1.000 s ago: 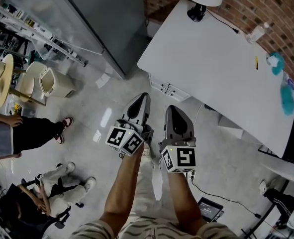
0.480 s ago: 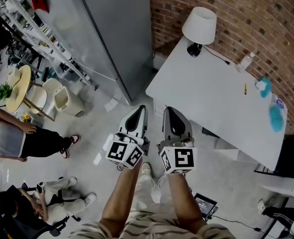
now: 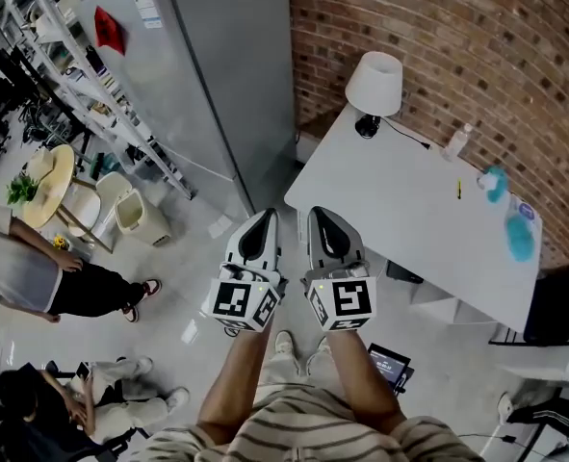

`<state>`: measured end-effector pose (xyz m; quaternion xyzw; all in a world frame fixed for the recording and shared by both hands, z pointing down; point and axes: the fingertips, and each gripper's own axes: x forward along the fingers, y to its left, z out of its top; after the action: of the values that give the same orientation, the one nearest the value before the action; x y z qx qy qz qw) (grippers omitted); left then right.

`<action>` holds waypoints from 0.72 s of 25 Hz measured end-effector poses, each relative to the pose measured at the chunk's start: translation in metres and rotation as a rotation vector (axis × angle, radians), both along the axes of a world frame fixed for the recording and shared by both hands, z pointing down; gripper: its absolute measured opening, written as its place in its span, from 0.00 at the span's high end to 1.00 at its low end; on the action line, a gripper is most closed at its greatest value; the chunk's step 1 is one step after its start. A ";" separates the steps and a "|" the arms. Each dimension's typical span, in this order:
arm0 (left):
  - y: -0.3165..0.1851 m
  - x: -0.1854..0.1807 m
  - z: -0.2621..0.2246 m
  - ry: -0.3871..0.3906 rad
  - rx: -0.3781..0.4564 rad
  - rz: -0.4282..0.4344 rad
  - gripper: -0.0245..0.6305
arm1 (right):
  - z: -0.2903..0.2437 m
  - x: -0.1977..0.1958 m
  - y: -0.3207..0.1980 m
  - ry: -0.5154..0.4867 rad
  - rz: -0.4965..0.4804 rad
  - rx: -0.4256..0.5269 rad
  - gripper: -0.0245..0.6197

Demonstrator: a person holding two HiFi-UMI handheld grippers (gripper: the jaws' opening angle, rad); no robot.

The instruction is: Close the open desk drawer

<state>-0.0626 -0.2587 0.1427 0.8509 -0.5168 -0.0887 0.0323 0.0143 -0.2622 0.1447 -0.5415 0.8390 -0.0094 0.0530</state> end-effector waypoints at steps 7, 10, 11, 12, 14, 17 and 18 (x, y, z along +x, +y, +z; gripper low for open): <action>0.021 -0.001 -0.026 -0.029 0.000 -0.007 0.96 | -0.025 0.002 0.022 0.023 -0.020 0.005 0.95; 0.027 0.002 -0.038 -0.041 0.020 -0.007 0.95 | -0.036 0.004 0.026 0.024 -0.024 0.022 0.95; 0.029 0.003 -0.041 -0.043 0.024 -0.006 0.95 | -0.040 0.005 0.027 0.023 -0.024 0.029 0.95; 0.031 0.004 -0.043 -0.044 0.027 -0.005 0.95 | -0.042 0.005 0.028 0.023 -0.025 0.035 0.95; 0.033 0.007 -0.046 -0.053 0.034 0.000 0.95 | -0.046 0.007 0.029 0.022 -0.023 0.047 0.95; 0.039 0.012 -0.050 -0.073 0.043 0.008 0.95 | -0.051 0.008 0.035 0.017 -0.024 0.065 0.95; 0.041 0.014 -0.051 -0.077 0.045 0.010 0.95 | -0.053 0.008 0.037 0.014 -0.024 0.072 0.95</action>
<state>-0.0490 -0.2181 0.0914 0.8567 -0.5114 -0.0674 -0.0066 0.0219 -0.2249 0.0918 -0.5291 0.8456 0.0239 0.0665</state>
